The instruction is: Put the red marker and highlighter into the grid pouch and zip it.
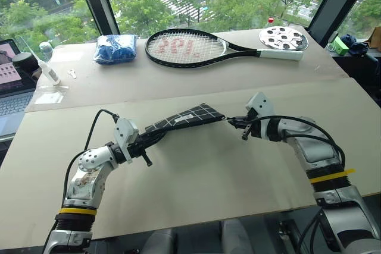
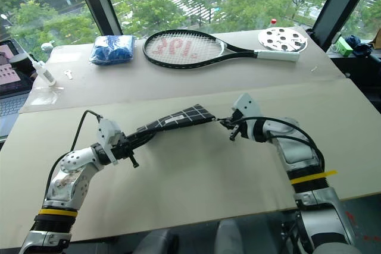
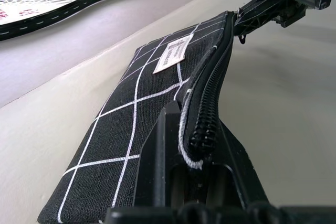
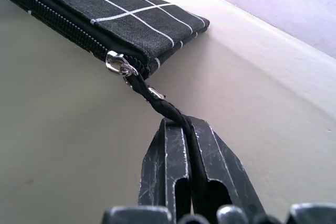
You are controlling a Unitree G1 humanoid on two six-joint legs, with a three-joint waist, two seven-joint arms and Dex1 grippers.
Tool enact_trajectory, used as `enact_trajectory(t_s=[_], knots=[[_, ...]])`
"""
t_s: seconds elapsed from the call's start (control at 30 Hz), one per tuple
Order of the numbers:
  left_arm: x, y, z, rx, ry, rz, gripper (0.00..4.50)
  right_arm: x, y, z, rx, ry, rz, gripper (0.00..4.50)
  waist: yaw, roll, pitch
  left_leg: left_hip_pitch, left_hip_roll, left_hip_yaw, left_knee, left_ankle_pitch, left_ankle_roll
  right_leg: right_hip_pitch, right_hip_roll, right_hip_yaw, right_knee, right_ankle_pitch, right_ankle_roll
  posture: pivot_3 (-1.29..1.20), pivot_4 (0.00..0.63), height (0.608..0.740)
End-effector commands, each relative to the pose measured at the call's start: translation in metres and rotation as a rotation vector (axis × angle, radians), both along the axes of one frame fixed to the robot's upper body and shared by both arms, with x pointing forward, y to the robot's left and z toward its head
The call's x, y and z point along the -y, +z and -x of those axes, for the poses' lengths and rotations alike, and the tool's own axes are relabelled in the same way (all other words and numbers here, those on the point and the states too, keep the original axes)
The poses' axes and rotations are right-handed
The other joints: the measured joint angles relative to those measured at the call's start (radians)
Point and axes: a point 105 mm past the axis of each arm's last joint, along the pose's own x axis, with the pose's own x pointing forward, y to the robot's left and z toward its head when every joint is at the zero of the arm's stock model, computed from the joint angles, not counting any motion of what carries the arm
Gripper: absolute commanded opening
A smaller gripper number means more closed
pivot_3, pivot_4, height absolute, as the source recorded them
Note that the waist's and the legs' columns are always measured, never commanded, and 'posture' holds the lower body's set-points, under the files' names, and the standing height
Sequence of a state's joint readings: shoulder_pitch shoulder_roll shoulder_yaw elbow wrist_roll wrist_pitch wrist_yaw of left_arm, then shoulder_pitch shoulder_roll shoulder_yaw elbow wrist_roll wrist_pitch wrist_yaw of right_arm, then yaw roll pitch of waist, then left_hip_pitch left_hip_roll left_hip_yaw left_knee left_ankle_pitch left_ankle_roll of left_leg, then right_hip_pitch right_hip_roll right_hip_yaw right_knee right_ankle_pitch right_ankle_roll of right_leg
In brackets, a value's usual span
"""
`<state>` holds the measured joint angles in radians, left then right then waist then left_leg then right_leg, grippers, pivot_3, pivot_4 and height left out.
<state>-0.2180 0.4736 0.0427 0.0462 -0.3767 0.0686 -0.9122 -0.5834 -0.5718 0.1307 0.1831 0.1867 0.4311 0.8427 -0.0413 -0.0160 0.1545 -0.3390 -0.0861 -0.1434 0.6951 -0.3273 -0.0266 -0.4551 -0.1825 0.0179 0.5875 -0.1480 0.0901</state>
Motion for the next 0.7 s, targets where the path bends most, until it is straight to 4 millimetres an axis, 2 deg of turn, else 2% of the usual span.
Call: enact_trajectory(t_s=[0.03,0.07,0.1,0.23,0.33,0.43,0.6,0.7], knots=[[-0.002,0.012,-0.002,0.051,0.006,-0.001,0.00,0.000,0.021,0.002,0.022,0.004,-0.107,1.57,0.002,0.000,0.000,0.000,0.000,0.000,0.000,0.000,0.000,0.000,0.000,0.000,0.000,0.000,0.000,0.00,0.150,0.740],[-0.001,0.012,-0.002,0.051,-0.002,-0.003,0.00,0.001,0.020,0.008,-0.016,0.026,-0.152,2.00,0.002,0.000,0.000,0.000,0.000,0.000,0.000,0.000,0.000,0.000,0.000,0.000,0.000,0.000,0.000,0.00,0.150,0.740],[0.000,0.011,-0.001,0.051,-0.010,-0.006,0.00,0.003,0.021,0.014,-0.056,0.040,-0.198,2.24,0.003,0.000,0.000,0.000,0.000,0.000,0.000,0.000,0.000,0.000,0.000,0.000,0.000,0.000,0.000,0.00,0.150,0.740],[0.007,0.008,0.003,0.055,-0.077,-0.054,0.00,0.026,0.032,0.050,-0.161,0.146,-0.285,2.24,0.021,0.000,0.000,-0.001,0.000,0.000,0.000,-0.001,0.001,0.000,0.000,0.000,-0.001,0.000,0.000,0.00,0.150,0.740],[0.012,0.009,0.006,0.072,-0.158,-0.107,0.00,0.047,0.041,0.070,-0.183,0.154,-0.311,2.24,0.027,0.000,0.000,-0.001,0.000,0.000,0.001,-0.001,0.001,0.000,0.000,0.000,-0.002,0.001,0.001,0.00,0.150,0.740],[0.016,0.014,0.006,0.094,-0.227,-0.141,0.00,0.059,0.044,0.089,-0.191,0.165,-0.300,2.24,0.029,0.000,0.000,0.000,0.000,0.001,0.001,-0.001,0.002,0.001,0.000,0.000,-0.002,0.001,0.000,0.00,0.150,0.740],[0.027,0.020,0.002,0.137,-0.355,-0.199,0.00,0.051,0.047,0.130,-0.229,0.255,-0.303,2.24,0.030,0.000,0.000,0.001,0.000,0.001,0.001,-0.001,0.003,0.004,0.000,0.000,-0.007,0.001,0.000,0.00,0.150,0.740],[0.028,0.009,0.002,0.140,-0.414,-0.263,0.00,0.041,0.040,0.142,-0.244,0.273,-0.289,2.24,0.026,0.000,0.000,0.003,0.000,0.003,0.001,-0.002,0.003,0.009,0.000,0.000,-0.008,0.003,0.002,0.00,0.150,0.740]])
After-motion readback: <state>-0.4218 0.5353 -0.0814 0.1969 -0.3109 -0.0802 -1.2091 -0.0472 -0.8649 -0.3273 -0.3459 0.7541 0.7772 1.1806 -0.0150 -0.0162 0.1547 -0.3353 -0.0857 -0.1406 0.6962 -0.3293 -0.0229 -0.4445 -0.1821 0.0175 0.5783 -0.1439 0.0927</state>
